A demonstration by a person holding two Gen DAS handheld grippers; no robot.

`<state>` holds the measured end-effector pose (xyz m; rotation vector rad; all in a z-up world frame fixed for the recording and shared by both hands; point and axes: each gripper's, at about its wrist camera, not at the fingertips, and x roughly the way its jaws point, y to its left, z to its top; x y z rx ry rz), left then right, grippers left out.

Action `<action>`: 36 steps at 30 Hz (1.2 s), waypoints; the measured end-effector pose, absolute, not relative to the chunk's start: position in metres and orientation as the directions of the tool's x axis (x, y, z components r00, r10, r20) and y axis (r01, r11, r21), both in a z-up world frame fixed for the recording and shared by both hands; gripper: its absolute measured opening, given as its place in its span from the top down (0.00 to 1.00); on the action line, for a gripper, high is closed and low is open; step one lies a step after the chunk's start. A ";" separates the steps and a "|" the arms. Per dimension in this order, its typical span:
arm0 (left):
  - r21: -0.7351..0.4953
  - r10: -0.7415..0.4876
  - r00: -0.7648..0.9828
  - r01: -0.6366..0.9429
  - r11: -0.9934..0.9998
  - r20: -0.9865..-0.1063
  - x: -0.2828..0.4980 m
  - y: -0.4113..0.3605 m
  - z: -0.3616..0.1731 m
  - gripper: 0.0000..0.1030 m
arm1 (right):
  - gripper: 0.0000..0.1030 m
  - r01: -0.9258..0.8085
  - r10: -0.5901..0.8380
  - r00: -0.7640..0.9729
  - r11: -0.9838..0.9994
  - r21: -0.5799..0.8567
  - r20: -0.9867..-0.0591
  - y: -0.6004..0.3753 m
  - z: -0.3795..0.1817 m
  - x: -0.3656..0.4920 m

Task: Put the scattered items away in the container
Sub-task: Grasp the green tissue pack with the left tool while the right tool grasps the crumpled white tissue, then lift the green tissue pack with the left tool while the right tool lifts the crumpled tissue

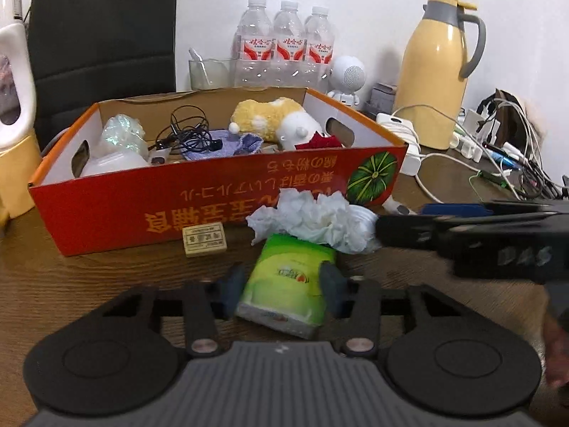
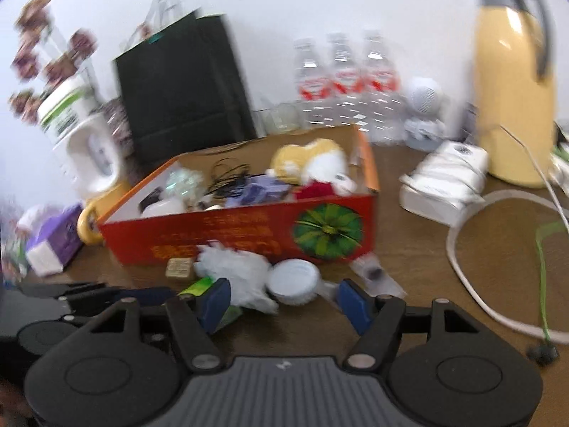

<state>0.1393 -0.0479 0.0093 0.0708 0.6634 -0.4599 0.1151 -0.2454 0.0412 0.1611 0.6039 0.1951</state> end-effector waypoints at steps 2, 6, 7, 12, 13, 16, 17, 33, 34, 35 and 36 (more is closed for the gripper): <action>-0.067 -0.350 0.720 0.391 0.918 -0.599 0.131 -0.039 0.015 0.95 | 0.37 -0.187 0.261 0.801 0.964 0.190 -0.539 -0.231 0.044 0.123; -0.171 -0.312 0.745 0.263 0.950 -0.589 0.111 0.003 0.020 0.95 | 0.48 -0.262 0.290 0.777 0.956 0.131 -0.559 -0.203 0.045 0.144; -0.178 -0.297 0.748 0.237 0.955 -0.594 0.107 0.012 0.020 0.95 | 0.51 -0.271 0.278 0.774 0.957 0.099 -0.569 -0.196 0.043 0.149; -0.146 -0.296 0.756 0.261 0.954 -0.584 0.101 0.020 0.023 0.67 | 0.59 -0.249 0.204 0.758 0.968 0.014 -0.619 -0.188 0.028 0.165; -0.145 -0.318 0.753 0.289 0.946 -0.576 0.100 0.015 0.025 0.44 | 0.60 -0.248 0.197 0.757 0.969 0.006 -0.623 -0.187 0.026 0.167; -0.128 -0.373 0.756 0.364 0.923 -0.537 0.099 -0.003 0.027 0.31 | 0.79 -0.222 0.235 0.743 0.970 0.100 -0.626 -0.198 0.030 0.168; -0.122 -0.372 0.757 0.367 0.922 -0.537 0.100 -0.009 0.025 0.26 | 0.80 -0.226 0.256 0.751 0.966 0.127 -0.608 -0.201 0.035 0.163; -0.083 -0.326 0.716 0.352 0.932 -0.617 0.135 -0.057 0.004 0.57 | 0.79 -0.145 0.217 0.785 0.975 0.169 -0.580 -0.252 0.050 0.069; -0.083 -0.314 0.723 0.336 0.938 -0.615 0.130 -0.053 0.005 0.58 | 0.79 -0.148 0.222 0.784 0.974 0.173 -0.579 -0.250 0.049 0.067; -0.091 -0.307 0.727 0.321 0.943 -0.614 0.126 -0.047 0.006 0.58 | 0.79 -0.153 0.228 0.785 0.972 0.176 -0.577 -0.248 0.048 0.066; -0.113 -0.309 0.734 0.305 0.946 -0.605 0.119 -0.039 0.009 0.59 | 0.79 -0.158 0.233 0.785 0.971 0.178 -0.574 -0.246 0.047 0.064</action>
